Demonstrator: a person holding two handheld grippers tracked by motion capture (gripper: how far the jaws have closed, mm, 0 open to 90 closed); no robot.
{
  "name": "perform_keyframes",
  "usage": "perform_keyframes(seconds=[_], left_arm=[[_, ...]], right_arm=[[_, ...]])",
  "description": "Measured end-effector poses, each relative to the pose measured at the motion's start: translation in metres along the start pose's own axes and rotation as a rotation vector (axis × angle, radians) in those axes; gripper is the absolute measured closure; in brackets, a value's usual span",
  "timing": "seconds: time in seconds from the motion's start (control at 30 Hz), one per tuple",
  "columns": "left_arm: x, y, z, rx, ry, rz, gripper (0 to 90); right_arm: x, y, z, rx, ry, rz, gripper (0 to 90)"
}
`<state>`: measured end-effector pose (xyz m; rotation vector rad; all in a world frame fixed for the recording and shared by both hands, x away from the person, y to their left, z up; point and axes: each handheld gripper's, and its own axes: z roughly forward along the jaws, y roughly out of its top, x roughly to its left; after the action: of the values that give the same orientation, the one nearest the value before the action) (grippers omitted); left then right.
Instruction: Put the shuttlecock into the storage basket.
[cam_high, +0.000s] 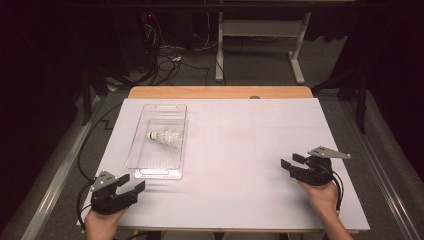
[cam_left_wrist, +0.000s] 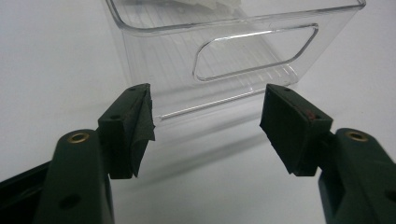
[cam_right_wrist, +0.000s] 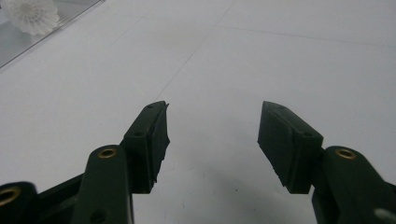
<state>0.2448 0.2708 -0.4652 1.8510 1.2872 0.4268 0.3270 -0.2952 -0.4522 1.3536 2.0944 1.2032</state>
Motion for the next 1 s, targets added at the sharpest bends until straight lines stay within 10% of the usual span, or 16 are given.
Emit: perform_keyframes(seconds=[1.0], left_arm=[[0.000, 0.000, -0.001, -0.008, -0.004, 0.008, 34.6]], right_arm=[[-0.006, -0.024, -0.030, -0.059, -0.020, 0.018, 39.1]])
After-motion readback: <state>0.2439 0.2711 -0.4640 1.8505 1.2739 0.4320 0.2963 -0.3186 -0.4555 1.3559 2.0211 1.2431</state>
